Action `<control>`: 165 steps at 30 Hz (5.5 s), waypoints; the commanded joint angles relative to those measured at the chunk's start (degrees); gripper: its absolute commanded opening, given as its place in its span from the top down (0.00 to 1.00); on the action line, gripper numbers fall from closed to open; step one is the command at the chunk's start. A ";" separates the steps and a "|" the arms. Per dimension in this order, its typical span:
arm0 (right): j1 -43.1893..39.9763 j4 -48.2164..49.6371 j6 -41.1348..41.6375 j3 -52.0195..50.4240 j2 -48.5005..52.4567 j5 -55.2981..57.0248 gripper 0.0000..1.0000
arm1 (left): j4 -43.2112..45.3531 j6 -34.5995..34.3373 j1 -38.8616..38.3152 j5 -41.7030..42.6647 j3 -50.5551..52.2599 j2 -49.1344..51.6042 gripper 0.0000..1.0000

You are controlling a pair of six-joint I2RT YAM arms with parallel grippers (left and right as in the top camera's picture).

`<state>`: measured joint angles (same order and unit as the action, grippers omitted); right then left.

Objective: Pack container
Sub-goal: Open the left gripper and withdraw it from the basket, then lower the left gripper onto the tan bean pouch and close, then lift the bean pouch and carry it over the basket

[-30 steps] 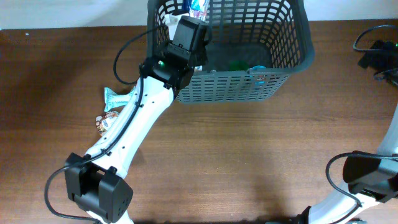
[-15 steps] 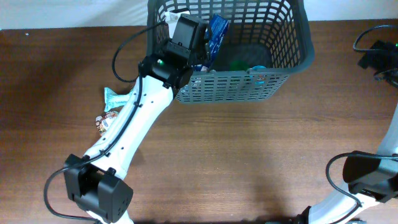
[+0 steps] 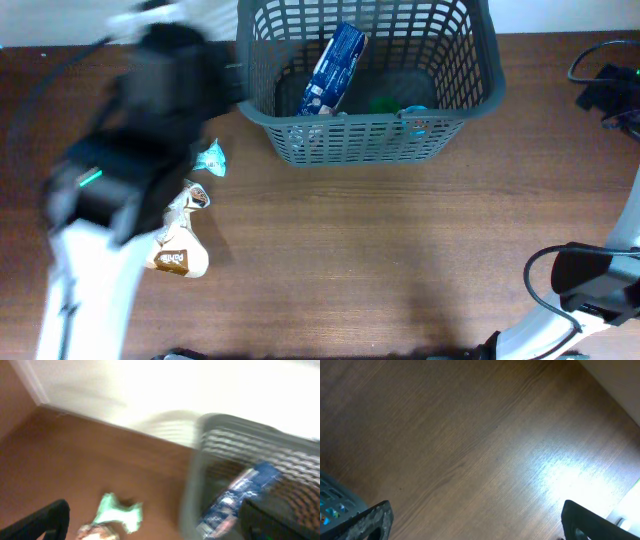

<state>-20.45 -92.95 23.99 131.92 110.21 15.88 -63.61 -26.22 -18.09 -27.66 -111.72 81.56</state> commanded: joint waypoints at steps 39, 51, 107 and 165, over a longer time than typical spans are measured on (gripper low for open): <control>-0.26 0.17 0.48 -0.39 -0.11 1.29 0.01 | -4.09 25.83 26.29 21.33 40.46 2.45 0.01; -0.26 0.17 0.48 -0.39 -0.11 1.29 0.01 | 0.02 29.33 26.95 22.32 43.06 3.98 0.01; -0.26 0.17 0.48 -0.39 -0.11 1.29 0.01 | 25.44 24.81 28.65 28.87 54.31 22.99 0.98; -0.26 0.17 0.48 -0.39 -0.11 1.29 0.01 | 42.88 6.34 -8.48 11.13 3.89 27.21 0.98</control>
<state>-20.45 -92.92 24.01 131.92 110.21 15.88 -20.29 -19.35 -26.35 -14.68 -106.98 108.49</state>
